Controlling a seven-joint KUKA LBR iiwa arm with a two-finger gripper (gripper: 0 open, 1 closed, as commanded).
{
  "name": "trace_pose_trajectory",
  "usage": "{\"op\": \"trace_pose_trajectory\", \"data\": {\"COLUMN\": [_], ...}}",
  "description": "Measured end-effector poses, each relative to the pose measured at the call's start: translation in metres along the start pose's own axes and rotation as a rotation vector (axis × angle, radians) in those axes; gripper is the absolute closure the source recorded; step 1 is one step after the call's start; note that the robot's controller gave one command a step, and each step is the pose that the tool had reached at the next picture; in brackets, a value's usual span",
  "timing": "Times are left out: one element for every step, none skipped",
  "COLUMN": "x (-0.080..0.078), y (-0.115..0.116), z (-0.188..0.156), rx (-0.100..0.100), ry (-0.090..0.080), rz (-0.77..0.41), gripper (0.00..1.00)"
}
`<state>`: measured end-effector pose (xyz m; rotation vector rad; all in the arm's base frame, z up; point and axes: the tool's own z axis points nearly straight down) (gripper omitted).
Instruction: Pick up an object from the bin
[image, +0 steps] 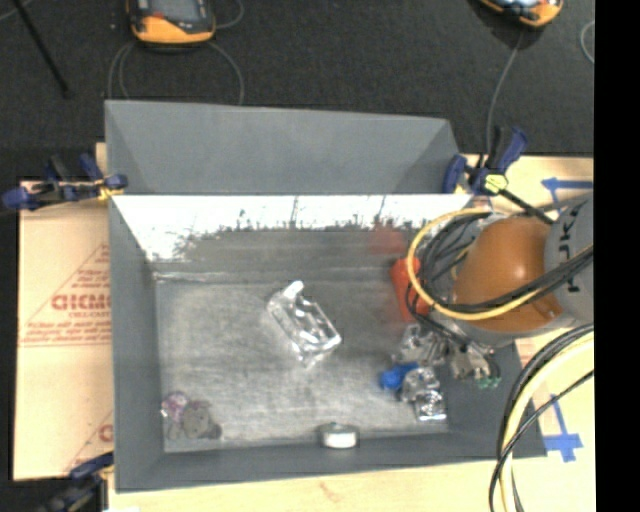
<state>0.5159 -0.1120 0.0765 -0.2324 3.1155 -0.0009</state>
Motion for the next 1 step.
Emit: {"op": "trace_pose_trajectory", "data": {"x": [-0.0151], "y": [-0.0023], "z": [-0.1297], "rx": [0.004], "ry": [0.006], "rz": [0.066], "gripper": [1.0]}}
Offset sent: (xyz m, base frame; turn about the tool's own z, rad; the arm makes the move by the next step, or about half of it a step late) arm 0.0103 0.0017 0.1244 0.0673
